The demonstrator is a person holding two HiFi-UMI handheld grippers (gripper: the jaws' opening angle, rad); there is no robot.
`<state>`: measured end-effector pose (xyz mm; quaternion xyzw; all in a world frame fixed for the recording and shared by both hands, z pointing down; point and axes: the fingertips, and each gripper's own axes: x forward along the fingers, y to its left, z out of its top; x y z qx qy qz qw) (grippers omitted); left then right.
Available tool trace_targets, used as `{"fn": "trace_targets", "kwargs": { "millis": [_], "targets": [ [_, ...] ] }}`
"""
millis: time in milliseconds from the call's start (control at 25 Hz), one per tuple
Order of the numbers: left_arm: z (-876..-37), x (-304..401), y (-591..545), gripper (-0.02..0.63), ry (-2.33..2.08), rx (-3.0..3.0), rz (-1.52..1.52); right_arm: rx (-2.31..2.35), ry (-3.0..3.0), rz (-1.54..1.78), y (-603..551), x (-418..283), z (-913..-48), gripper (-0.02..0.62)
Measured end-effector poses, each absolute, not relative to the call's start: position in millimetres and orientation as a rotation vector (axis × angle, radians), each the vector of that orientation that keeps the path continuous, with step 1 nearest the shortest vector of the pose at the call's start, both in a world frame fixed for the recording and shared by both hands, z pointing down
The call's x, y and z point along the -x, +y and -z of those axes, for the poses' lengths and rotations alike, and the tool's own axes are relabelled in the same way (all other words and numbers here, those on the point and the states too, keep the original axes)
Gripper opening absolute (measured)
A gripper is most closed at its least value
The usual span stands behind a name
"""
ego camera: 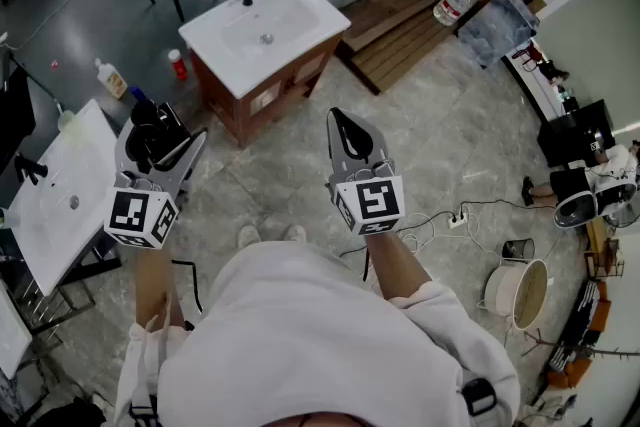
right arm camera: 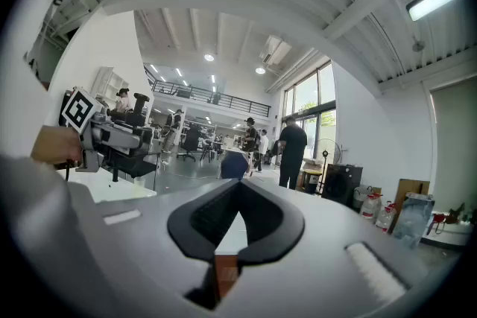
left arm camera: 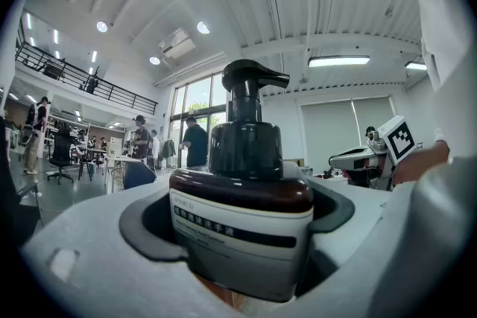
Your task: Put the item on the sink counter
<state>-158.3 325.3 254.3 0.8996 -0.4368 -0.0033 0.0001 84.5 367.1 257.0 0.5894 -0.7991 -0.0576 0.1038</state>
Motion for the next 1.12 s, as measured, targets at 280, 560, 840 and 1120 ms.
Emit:
{"fn": "trace_targets", "kwargs": {
  "millis": [280,560,840,1120],
  "targets": [
    [-254.9,160.2,325.7,0.463,-1.365,-2.830,0.004,-1.741,-2.359,0.164,366.7,-81.0,-256.5,0.002],
    [-255.1,157.3,316.4,0.463,-1.348,-2.837,0.004,-1.759,-2.393,0.128,359.4,-79.9,-257.5,0.003],
    [-254.8,160.6,289.8,0.463,-1.308,-2.872,0.014,-1.778,-2.379,0.130,339.8,-65.9,-263.8,0.003],
    [-257.5,159.2,253.6,0.463,-1.270,-2.876,0.016,-1.802,-2.359,0.130,315.6,-60.7,-263.7,0.003]
  ]
}}
